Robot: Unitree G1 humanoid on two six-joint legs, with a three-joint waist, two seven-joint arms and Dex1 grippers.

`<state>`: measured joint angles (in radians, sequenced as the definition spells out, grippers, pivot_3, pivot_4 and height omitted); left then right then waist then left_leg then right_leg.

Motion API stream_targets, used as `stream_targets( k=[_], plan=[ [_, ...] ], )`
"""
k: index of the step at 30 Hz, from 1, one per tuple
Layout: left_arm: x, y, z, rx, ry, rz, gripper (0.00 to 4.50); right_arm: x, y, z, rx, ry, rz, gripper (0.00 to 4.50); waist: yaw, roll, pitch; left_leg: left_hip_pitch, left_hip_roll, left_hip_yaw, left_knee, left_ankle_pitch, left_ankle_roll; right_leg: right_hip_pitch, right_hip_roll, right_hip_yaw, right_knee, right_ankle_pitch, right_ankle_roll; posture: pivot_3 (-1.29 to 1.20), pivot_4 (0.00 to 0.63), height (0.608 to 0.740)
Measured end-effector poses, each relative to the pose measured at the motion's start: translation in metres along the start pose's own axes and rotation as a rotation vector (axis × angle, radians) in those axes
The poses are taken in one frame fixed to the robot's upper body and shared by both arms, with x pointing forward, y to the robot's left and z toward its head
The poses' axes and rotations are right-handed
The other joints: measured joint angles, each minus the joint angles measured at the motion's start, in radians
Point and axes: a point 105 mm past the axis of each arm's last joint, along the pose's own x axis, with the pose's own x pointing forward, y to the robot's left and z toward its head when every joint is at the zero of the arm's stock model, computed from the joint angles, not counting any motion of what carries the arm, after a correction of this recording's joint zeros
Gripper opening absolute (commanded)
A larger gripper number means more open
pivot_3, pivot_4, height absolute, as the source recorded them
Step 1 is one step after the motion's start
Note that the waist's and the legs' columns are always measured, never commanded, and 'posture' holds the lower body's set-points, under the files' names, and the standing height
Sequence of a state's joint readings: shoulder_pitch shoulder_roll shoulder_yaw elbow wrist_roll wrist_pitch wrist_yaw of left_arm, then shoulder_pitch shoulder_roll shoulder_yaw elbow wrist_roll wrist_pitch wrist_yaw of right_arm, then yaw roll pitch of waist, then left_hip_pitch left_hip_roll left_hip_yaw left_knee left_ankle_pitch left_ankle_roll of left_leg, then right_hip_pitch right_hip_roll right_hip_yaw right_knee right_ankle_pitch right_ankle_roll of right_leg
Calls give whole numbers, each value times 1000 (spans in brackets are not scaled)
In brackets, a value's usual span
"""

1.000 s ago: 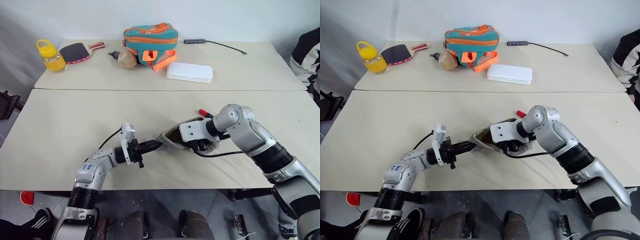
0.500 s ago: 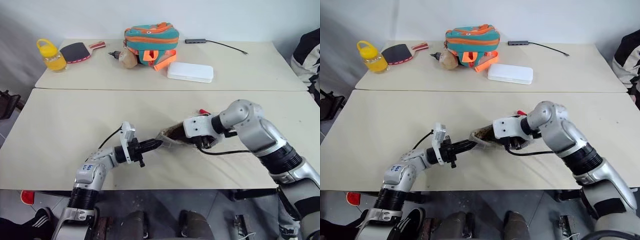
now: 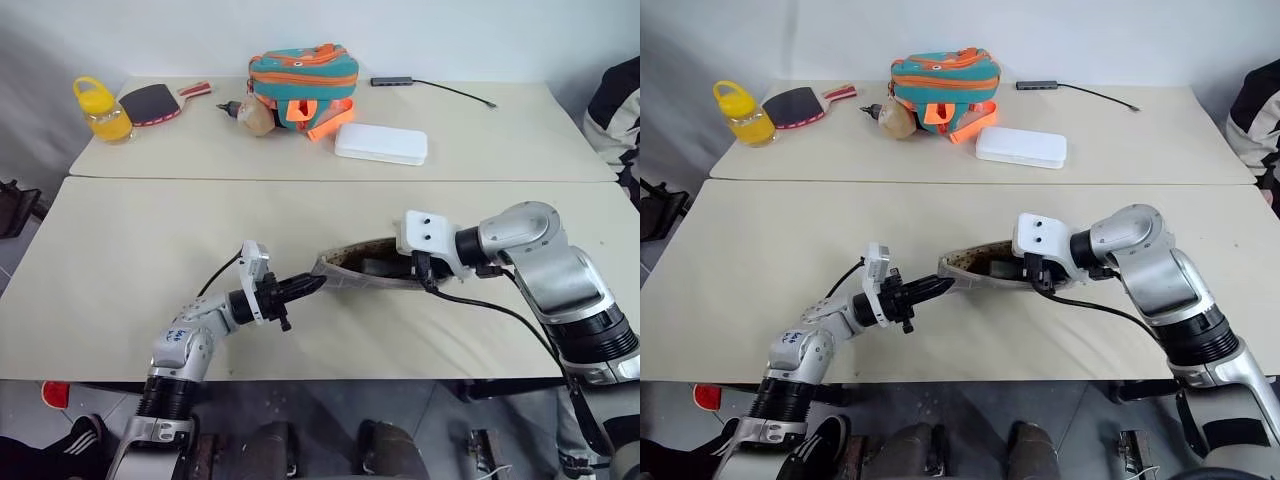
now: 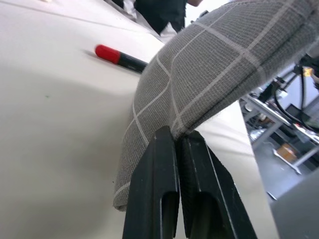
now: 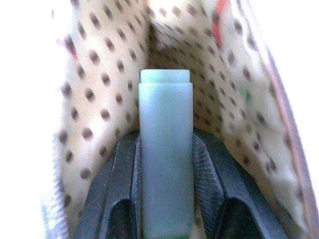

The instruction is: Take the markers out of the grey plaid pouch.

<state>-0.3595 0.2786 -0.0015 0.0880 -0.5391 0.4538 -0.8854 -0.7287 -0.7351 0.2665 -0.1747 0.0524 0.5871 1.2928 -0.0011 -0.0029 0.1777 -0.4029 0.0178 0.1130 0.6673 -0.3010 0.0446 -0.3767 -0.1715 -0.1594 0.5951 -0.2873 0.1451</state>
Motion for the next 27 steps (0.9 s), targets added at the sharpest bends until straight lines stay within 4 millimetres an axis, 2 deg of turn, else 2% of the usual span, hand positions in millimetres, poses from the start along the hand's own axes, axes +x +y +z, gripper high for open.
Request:
stream_targets(
  k=[8, 14, 16, 22, 24, 27],
  plan=[
    [0, 7, 13, 91, -35, 42, 0, -4, -4, 25, -23, -91, -8, 1046, 1, 0, 0, 0, 0, 0, 0, 0, 0, 0, 0, 0, 0, 0, 0, 0, 150, 740],
    [-4, 12, 24, 197, -21, 67, 0, -17, -20, 75, -50, -326, -79, 1046, -2, 0, 0, 0, 0, 0, 0, 0, 0, -1, 0, 0, 1, 0, 0, 0, 150, 740],
    [-4, 15, 30, 247, -19, 88, 0, -23, -22, 86, -54, -375, -93, 1046, 1, 0, 0, 0, 0, -1, 0, 0, 0, 0, 0, 0, 1, 0, 0, 0, 150, 740],
    [-21, 36, 41, 350, -19, 200, 0, -38, -31, 104, 0, -523, -146, 1046, -1, 0, 0, -1, 0, -1, -1, 0, 0, -1, 0, -1, 1, 0, 0, 0, 150, 740],
    [-25, 38, 47, 386, -25, 211, 0, -47, -35, 110, 1, -557, -173, 1046, -2, 0, 0, -1, 0, 0, -1, 0, 0, -1, 0, -1, 1, 0, 0, 0, 150, 740],
    [-28, 39, 52, 426, -30, 225, 0, -49, -36, 109, 5, -549, -178, 1046, -1, 0, 0, -1, -1, 0, -1, 0, 0, -1, 0, 0, 1, 0, 0, 0, 150, 740]
  ],
)
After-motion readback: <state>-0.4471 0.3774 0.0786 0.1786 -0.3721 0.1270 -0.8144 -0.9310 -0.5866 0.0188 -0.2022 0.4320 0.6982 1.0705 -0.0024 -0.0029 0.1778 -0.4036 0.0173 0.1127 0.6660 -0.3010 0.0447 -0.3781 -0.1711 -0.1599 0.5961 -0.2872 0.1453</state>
